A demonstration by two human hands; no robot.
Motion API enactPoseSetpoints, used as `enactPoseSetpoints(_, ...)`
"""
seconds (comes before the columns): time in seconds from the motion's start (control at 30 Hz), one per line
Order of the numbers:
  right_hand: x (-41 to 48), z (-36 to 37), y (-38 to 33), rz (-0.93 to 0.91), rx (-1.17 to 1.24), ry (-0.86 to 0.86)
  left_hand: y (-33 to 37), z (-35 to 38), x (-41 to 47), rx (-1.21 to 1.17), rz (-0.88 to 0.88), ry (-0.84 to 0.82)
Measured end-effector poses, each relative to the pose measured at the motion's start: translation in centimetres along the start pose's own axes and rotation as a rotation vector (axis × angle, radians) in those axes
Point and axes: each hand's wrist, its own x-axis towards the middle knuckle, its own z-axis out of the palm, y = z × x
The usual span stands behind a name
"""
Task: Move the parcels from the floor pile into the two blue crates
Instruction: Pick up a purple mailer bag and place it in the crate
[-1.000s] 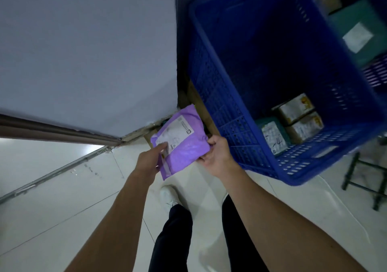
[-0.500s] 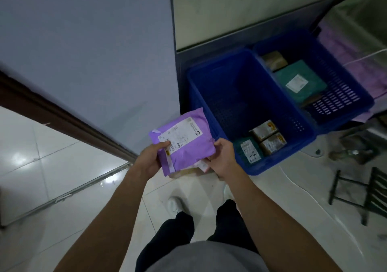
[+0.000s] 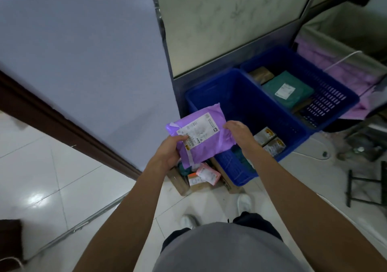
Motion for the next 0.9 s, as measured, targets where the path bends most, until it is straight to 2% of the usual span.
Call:
enactPoseSetpoints(0.13,0.7,-3.4,-0.2,-0.003,0.009,0.003,-0.5,2.7,0.4,0.054,0.043,-0.048)
enactPoseSetpoints(0.33,3.8,-8.6,0.4,0.016,0.047,-0.081,-2.0,7.5,2.0,0.102,0.093,0.015)
enactPoseSetpoints(0.53,8.1,-16.4,0.9,0.042,-0.051,-0.186,-5.5,14.9,5.2,0.124,0.090,0.179)
enactPoseSetpoints(0.7,12.2,-22.9,0.9,0.038,-0.260,-0.306,-8.4,22.4,6.9,0.437,0.235,0.317)
enactPoseSetpoints(0.83,14.9,-25.6,0.6,0.044,-0.334,-0.340,-9.5,25.5,7.6,0.472,0.255,0.404)
enactPoseSetpoints(0.9,15.8,-25.9,0.3,0.046,-0.351,-0.367,-9.6,26.4,7.6,0.411,0.239,0.425)
